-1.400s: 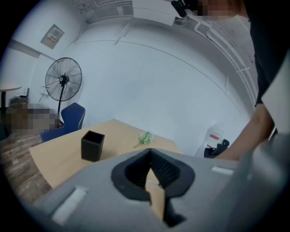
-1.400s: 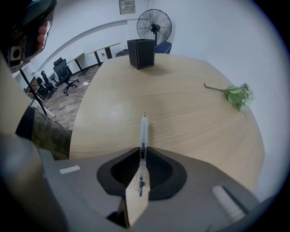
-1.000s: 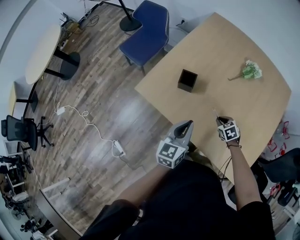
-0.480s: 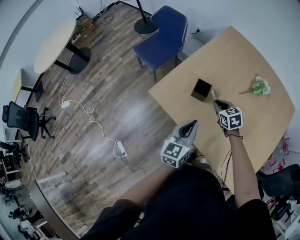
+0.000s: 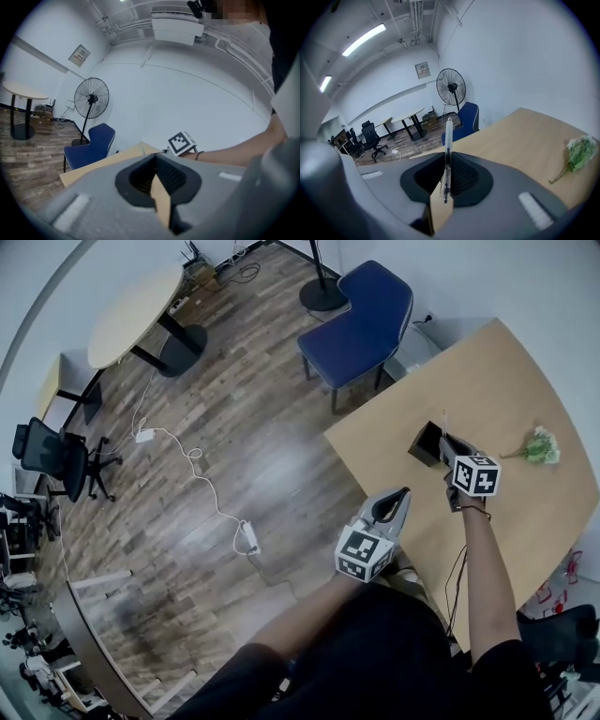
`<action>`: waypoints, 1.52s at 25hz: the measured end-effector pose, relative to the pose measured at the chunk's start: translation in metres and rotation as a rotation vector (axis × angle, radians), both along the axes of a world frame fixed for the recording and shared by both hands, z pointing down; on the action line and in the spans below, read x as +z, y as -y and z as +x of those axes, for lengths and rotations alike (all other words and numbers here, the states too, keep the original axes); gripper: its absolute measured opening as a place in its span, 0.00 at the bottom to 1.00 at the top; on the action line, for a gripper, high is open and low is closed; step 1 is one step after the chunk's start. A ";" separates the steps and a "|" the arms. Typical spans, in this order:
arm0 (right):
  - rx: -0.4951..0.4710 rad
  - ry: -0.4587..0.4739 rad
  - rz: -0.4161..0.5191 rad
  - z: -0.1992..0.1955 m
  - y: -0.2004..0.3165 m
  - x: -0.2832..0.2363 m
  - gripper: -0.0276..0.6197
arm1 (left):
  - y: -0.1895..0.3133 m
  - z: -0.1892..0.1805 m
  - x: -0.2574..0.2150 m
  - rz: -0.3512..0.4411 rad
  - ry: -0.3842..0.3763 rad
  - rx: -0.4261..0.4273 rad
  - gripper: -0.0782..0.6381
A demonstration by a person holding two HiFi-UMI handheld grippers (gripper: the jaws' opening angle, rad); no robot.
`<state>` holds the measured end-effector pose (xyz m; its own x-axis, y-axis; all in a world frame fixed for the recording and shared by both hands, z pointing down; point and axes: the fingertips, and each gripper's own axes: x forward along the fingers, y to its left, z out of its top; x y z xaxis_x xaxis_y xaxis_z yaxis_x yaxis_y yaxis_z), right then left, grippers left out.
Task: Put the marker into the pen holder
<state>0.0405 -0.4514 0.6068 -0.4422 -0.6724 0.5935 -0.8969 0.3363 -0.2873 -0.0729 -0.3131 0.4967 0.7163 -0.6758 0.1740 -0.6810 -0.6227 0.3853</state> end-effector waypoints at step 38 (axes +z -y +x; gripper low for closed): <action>0.052 -0.049 -0.101 -0.003 0.036 0.068 0.13 | 0.005 -0.017 0.050 -0.107 -0.007 0.019 0.11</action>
<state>0.0374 -0.4871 0.6743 -0.3773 -0.6296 0.6791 -0.9261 0.2607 -0.2727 -0.0894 -0.3186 0.5471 0.7304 -0.6398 0.2393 -0.6664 -0.5905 0.4552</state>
